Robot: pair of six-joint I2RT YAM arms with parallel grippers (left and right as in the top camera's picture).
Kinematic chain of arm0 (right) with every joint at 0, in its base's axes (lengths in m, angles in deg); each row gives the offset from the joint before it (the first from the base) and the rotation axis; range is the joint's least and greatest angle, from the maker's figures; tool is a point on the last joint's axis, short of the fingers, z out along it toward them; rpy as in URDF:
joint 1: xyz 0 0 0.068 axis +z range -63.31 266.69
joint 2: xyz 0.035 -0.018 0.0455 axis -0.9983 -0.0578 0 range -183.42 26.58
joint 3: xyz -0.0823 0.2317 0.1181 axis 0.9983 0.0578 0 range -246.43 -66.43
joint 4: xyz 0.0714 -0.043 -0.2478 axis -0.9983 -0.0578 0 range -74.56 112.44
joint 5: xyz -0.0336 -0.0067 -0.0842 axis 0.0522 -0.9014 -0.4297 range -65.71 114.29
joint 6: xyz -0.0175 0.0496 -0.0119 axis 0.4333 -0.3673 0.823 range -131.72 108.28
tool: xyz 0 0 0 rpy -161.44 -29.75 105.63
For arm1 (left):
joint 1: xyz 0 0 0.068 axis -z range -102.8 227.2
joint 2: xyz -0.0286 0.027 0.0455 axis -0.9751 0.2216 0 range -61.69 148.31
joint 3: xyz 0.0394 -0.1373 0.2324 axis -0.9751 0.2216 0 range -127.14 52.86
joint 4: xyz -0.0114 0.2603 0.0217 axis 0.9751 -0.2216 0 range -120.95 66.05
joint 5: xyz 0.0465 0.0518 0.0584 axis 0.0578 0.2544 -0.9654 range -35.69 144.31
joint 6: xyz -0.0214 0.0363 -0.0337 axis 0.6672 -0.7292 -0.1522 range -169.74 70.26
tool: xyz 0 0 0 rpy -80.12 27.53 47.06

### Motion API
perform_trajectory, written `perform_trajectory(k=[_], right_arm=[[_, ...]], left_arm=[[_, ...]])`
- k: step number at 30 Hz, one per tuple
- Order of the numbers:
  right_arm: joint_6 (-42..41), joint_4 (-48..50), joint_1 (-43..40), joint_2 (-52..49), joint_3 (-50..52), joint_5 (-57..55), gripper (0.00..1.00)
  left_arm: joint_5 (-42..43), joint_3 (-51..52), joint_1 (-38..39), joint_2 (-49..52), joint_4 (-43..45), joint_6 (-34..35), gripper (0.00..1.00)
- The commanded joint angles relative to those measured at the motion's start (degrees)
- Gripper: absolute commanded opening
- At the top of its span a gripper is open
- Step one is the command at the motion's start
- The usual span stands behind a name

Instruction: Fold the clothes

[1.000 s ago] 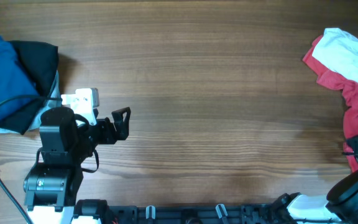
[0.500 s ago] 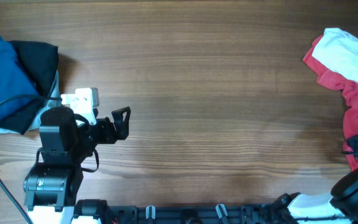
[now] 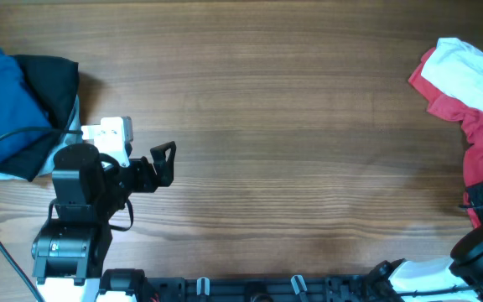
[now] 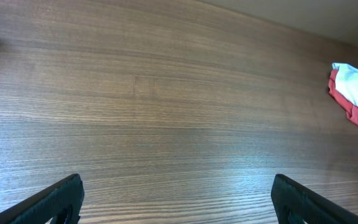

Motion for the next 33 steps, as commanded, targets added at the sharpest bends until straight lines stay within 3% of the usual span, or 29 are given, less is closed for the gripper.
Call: perform_trajectory(k=[1, 6, 12, 19, 25, 33], right_arm=[[0.33, 0.24, -0.28, -0.85, -0.70, -0.94, 0.19], [0.33, 0.26, -0.28, -0.83, -0.70, -0.96, 0.04], [0.35, -0.81, -0.28, 1.73, -1.51, -0.46, 0.04], [0.28, -9.94, 0.46, 15.82, -7.28, 7.56, 0.04], [3.72, -15.08, 9.73, 29.03, -10.84, 9.94, 0.04], [5.20, -20.22, 15.54, 31.52, -10.82, 8.09, 0.04]], left_arm=[[0.87, -1.29, 0.17, -0.42, 0.33, -0.52, 0.97], [0.87, -1.29, 0.20, -0.42, 0.33, -0.52, 0.97], [0.90, -1.29, 0.20, -0.42, 0.33, -0.52, 0.96], [0.92, -1.29, 0.20, -0.42, 0.35, -0.50, 0.96], [0.92, -1.29, 0.20, -0.42, 0.02, -0.52, 0.95], [0.92, -1.29, 0.20, -0.42, -1.81, -0.50, 0.95]])
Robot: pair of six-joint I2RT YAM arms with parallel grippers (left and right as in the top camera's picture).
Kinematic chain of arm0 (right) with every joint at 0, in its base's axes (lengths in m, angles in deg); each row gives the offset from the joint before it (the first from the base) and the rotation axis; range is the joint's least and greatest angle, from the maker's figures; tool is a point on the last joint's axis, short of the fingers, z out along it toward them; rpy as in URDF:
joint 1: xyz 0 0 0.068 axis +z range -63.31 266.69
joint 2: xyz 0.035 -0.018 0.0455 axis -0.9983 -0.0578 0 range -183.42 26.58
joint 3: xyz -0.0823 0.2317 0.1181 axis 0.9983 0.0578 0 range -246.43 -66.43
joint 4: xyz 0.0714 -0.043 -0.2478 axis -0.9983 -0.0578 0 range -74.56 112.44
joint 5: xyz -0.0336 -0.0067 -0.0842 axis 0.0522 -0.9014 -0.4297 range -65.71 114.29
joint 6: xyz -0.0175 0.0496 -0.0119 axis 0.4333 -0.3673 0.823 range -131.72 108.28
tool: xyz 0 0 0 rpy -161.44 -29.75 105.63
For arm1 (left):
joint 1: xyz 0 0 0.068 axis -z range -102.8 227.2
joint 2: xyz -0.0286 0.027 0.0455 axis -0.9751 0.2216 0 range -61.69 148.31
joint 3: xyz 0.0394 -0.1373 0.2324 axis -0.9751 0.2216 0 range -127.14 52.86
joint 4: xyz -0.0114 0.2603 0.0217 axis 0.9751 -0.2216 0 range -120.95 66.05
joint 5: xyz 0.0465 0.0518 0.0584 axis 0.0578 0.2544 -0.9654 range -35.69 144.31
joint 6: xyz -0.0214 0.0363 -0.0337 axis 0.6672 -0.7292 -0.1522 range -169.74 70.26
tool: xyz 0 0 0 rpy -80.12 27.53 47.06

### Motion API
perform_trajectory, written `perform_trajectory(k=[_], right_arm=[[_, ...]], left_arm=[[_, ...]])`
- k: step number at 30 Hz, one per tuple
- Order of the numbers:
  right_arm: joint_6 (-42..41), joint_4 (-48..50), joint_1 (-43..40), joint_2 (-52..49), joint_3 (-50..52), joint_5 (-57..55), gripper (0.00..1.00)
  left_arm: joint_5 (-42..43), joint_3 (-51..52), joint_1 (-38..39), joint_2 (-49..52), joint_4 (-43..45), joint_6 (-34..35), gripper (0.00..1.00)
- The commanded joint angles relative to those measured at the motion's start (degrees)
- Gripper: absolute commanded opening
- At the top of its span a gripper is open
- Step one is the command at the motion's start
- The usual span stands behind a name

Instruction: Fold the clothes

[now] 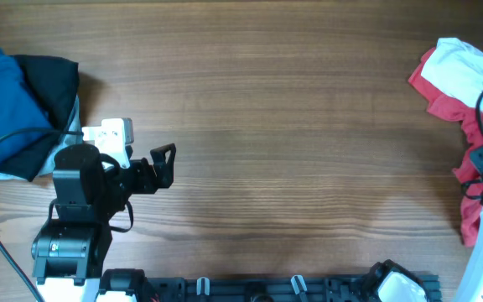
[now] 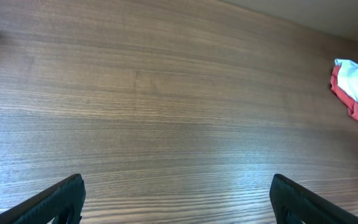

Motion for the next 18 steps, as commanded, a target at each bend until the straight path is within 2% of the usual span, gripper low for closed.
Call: perform_trajectory(k=[1, 3, 6, 8, 10, 11, 15, 17, 18], right_arm=[[1.20, -1.05, 0.48, -0.42, -0.83, -0.50, 0.04], [1.20, -1.05, 0.48, -1.33, -0.83, -0.48, 0.04], [1.18, -1.40, 0.48, -2.64, -0.83, -0.48, 0.11], [1.20, -1.42, 0.48, -3.52, -0.83, -0.50, 0.12], [1.20, -1.44, 0.48, -4.09, -0.83, -0.50, 0.11], [1.20, -1.46, 0.48, -4.26, -0.83, -0.50, 0.04], [1.18, -1.40, 0.48, -4.35, -0.83, -0.52, 0.04], [1.16, -1.07, 0.48, -4.37, -0.72, -0.15, 0.28], [1.20, -0.37, 0.48, -4.37, -0.22, 1.14, 0.35]], left_arm=[[0.92, -1.25, 0.20, -0.42, -0.55, -0.48, 0.95], [0.92, -1.25, 0.20, -0.42, -0.74, -0.48, 0.95], [0.92, -1.25, 0.20, -0.42, -0.76, -0.48, 0.95], [0.90, -1.25, 0.20, -0.42, -0.76, -0.48, 0.95], [0.90, -1.25, 0.20, -0.42, -0.74, -0.48, 0.95], [0.90, -1.25, 0.20, -0.42, -0.74, -0.48, 0.95], [0.92, -1.25, 0.20, -0.42, -0.76, -0.48, 0.95], [0.92, -1.25, 0.20, -0.42, -0.85, -0.48, 0.95], [0.92, -1.25, 0.20, -0.42, -0.96, -0.48, 0.95]])
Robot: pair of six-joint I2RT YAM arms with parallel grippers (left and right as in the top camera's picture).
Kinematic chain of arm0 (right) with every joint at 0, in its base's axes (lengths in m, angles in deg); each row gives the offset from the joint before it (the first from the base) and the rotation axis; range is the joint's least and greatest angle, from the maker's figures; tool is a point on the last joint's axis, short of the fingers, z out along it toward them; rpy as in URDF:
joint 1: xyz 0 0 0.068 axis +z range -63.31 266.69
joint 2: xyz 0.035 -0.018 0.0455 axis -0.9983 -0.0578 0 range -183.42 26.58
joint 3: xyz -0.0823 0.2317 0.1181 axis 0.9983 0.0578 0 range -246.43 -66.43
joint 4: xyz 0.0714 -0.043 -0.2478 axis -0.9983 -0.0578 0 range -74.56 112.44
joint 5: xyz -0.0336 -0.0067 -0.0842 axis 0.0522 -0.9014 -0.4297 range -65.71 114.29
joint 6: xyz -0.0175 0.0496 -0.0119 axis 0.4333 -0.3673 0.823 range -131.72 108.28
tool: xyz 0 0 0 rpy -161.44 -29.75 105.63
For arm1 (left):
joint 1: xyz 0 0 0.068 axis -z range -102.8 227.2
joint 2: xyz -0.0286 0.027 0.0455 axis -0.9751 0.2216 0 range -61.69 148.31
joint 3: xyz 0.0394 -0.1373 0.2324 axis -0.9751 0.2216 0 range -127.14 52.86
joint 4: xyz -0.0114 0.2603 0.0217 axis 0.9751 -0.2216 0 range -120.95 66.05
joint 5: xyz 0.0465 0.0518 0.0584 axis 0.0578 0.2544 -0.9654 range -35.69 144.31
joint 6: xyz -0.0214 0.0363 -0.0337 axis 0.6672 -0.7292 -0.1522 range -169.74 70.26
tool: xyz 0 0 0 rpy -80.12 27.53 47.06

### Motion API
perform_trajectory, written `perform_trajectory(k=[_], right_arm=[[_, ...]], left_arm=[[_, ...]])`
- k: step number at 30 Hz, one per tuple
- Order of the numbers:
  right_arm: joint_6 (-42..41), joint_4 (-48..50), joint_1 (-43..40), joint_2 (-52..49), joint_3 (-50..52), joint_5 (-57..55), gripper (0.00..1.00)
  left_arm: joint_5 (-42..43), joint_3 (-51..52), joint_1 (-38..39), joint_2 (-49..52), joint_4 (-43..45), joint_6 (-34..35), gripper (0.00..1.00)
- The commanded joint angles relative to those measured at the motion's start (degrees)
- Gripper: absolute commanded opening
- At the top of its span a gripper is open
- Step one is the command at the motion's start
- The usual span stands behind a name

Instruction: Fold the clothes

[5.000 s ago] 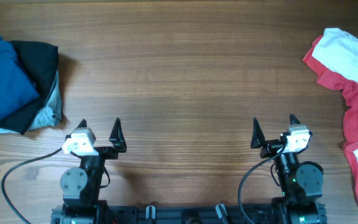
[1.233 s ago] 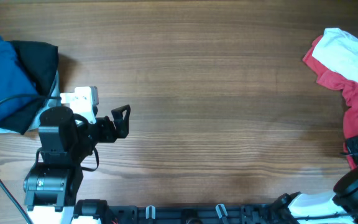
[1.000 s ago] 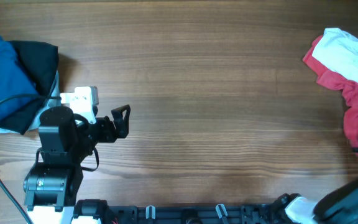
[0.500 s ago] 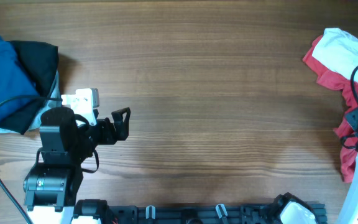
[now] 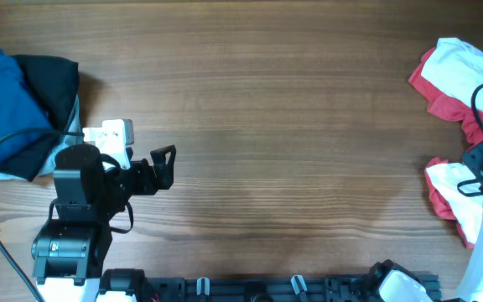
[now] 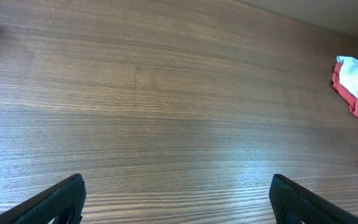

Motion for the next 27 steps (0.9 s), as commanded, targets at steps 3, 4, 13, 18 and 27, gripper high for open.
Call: perform_trajectory(k=[3, 4, 13, 18, 27], right_arm=[[0.15, 1.40, 0.35, -3.34, 2.10, 4.90, 0.45], [0.11, 1.46, 0.35, -5.60, 2.97, 4.94, 0.48], [4.42, 5.92, 2.29, -23.96, 4.74, 10.45, 0.69], [5.11, 7.41, 4.48, -25.66, 4.74, 6.45, 0.64], [4.00, 6.27, 4.46, -25.66, 4.74, 3.23, 0.07]], left_arm=[[0.87, -1.25, 0.20, -0.42, -0.70, -0.48, 0.95], [0.90, -1.25, 0.20, -0.42, -0.72, -0.48, 0.95], [0.87, -1.25, 0.20, -0.42, -0.63, -0.48, 0.95], [0.87, -1.25, 0.20, -0.42, -0.59, -0.50, 0.95], [0.87, -1.25, 0.20, -0.42, -0.55, -0.50, 0.95]])
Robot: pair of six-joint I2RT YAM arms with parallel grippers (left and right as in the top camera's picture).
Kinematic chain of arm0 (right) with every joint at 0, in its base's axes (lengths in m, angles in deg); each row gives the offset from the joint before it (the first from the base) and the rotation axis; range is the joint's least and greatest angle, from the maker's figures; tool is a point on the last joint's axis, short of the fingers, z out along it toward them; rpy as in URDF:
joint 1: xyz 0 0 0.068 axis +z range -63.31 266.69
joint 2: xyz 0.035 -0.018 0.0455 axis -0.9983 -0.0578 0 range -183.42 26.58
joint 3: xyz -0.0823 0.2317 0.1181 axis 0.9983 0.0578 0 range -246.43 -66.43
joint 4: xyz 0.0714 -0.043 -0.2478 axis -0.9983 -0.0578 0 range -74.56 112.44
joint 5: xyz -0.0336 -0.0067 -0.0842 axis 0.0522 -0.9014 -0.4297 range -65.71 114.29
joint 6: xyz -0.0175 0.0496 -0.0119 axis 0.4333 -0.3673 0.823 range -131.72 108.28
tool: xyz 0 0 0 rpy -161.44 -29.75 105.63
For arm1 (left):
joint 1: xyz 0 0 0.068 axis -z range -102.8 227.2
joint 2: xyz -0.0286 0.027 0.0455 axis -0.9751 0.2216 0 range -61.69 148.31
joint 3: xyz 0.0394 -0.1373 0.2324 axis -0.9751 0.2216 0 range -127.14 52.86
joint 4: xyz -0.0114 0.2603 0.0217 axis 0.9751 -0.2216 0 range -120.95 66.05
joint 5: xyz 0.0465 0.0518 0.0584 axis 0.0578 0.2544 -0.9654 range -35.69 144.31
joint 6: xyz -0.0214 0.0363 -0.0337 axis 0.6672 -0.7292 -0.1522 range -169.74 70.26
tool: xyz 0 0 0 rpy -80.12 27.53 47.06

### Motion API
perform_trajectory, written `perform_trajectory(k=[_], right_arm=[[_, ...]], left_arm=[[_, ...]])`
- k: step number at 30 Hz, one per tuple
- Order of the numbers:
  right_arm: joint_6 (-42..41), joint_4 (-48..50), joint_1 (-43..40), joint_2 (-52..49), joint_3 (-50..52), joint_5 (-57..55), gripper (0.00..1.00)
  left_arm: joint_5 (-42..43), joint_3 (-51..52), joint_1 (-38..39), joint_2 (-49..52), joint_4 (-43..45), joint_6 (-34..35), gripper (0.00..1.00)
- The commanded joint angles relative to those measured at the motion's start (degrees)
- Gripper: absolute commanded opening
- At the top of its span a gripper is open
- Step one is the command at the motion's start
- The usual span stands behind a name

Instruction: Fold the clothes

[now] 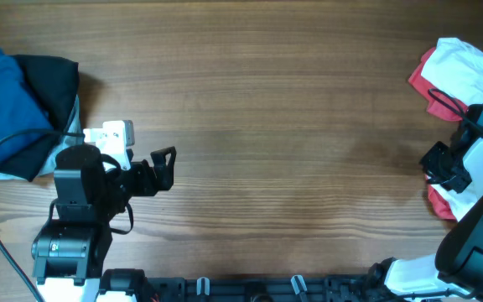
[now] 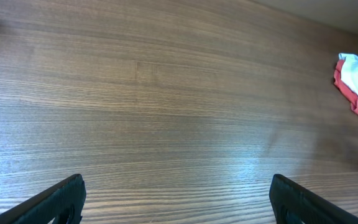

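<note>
My left gripper (image 1: pixel 164 166) (image 2: pixel 178 205) hovers open over bare wood at the table's left, its fingertips (image 2: pixel 61 198) far apart with nothing between them. A red and white pile of clothes (image 1: pixel 459 71) (image 2: pixel 356 84) lies at the far right. My right gripper (image 1: pixel 437 163) stands just below that pile, pointing left. A red and white garment (image 1: pixel 439 201) shows right under it, partly hidden by the arm. Whether the fingers hold that garment cannot be made out.
A blue garment (image 1: pixel 2 96) and a black one (image 1: pixel 53 80) lie heaped at the far left edge, behind my left arm. The wooden table (image 1: pixel 292 126) stretches between the two heaps.
My right gripper has moved up and to the left, and now covers more of the red and white garment beneath it. The left arm has not moved.
At first my right arm was low at the right edge beside trailing red cloth. Then it stood higher over that cloth. Later a red and white bundle lay apart from the pile beside it. Now the gripper is over that bundle. The left gripper stayed open throughout.
</note>
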Motion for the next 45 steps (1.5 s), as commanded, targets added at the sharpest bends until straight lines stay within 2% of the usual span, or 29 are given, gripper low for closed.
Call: perform_trajectory(k=[1, 9, 23, 27, 30, 33, 34, 36, 38, 39, 40, 44, 45], right_arm=[[-0.39, -1.03, 0.22, -0.44, 0.20, -1.62, 0.04], [-1.73, -6.62, 0.22, 1.90, -2.34, -2.01, 0.04], [0.33, -10.60, 2.51, 23.32, -4.68, 4.28, 0.04], [3.41, -16.81, 10.38, 31.43, -13.05, 4.52, 0.05], [5.97, -19.98, 20.98, 34.21, -19.61, 8.70, 0.04], [5.88, -19.10, 33.46, 34.58, -20.85, 14.08, 0.05], [4.87, -19.17, 40.02, 32.70, -20.81, 11.82, 0.04], [-1.05, -20.41, 44.57, 29.44, -20.76, -0.09, 0.04], [-4.92, -22.18, 45.38, 25.77, -20.76, -9.68, 0.10], [-5.95, -23.15, 44.94, 23.56, -20.76, -13.03, 0.32], [-6.58, -24.00, 44.22, 21.53, -20.76, -15.19, 0.42], [-12.17, -25.79, 37.53, 12.83, -20.76, -17.00, 0.70], [-13.75, -25.90, 35.21, 11.08, -20.76, -17.00, 0.74]], left_arm=[[0.87, -1.25, 0.20, -0.42, 0.39, -0.50, 0.95], [0.87, -1.25, 0.20, -0.42, 0.63, -0.50, 0.95], [0.87, -1.25, 0.20, -0.42, 0.61, -0.48, 0.95], [0.87, -1.25, 0.20, -0.42, 0.68, -0.48, 0.95], [0.87, -1.25, 0.20, -0.33, 0.66, -0.50, 0.95], [0.90, -1.25, 0.20, -0.09, 0.61, -0.24, 0.94], [0.94, -1.25, 0.20, -0.09, 0.61, -0.24, 0.94], [0.96, -1.25, 0.20, -0.09, 0.63, -0.24, 0.94], [1.16, -1.25, 0.20, -0.09, 0.59, -0.24, 0.94], [1.40, -1.25, 0.20, -0.09, 0.57, -0.24, 0.95], [1.55, -1.25, 0.20, -0.09, 0.57, -0.24, 0.95], [1.55, -1.25, 0.20, -0.09, 0.31, -0.26, 0.95], [1.53, -1.25, 0.20, -0.09, 0.22, -0.26, 0.95]])
